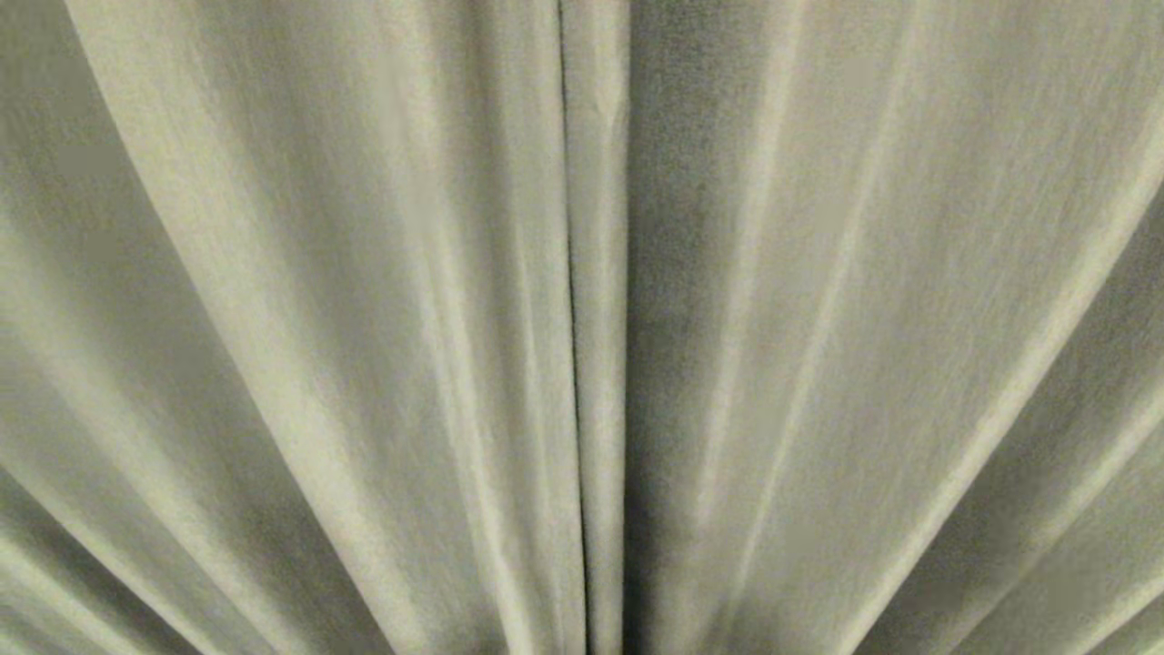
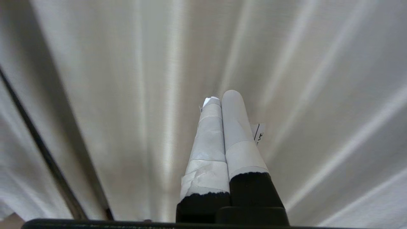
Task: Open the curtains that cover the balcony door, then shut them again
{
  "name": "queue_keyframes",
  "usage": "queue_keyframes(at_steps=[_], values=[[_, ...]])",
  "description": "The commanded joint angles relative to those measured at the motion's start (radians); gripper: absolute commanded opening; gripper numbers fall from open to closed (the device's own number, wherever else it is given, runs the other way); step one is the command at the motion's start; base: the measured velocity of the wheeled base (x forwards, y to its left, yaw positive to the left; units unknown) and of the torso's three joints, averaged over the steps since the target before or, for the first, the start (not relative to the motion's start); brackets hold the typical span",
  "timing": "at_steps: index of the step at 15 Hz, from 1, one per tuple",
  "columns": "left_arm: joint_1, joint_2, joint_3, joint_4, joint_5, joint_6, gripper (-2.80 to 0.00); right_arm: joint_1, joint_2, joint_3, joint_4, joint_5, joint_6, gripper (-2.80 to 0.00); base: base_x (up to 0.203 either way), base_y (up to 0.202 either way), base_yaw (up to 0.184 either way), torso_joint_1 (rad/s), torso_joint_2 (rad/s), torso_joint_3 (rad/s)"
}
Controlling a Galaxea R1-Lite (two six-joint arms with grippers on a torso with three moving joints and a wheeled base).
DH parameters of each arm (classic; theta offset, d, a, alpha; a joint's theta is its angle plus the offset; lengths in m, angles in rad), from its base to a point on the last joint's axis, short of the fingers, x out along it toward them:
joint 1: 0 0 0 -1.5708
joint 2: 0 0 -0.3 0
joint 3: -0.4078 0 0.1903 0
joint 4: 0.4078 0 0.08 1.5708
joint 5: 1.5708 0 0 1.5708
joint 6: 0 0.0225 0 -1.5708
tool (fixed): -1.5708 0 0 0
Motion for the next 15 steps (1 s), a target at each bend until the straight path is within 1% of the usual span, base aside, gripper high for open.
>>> queue_keyframes(at_steps=[1, 4, 15], values=[[0.000, 0.000, 0.000, -0.002, 0.000, -0.003, -2.80, 0.001, 0.000, 0.000, -0.001, 0.001, -0.001, -2.80, 0.000, 0.189, 0.003, -0.001, 0.00, 0.004], [0.000, 0.000, 0.000, 0.000, 0.002, -0.002, -2.80, 0.001, 0.000, 0.000, -0.001, 0.001, -0.001, -2.80, 0.000, 0.144, 0.002, 0.005, 0.01, 0.003], [0.000, 0.000, 0.000, 0.000, 0.005, -0.003, -2.80, 0.001, 0.000, 0.000, 0.000, 0.001, -0.001, -2.80, 0.000, 0.000, 0.000, 0.000, 0.00, 0.000]])
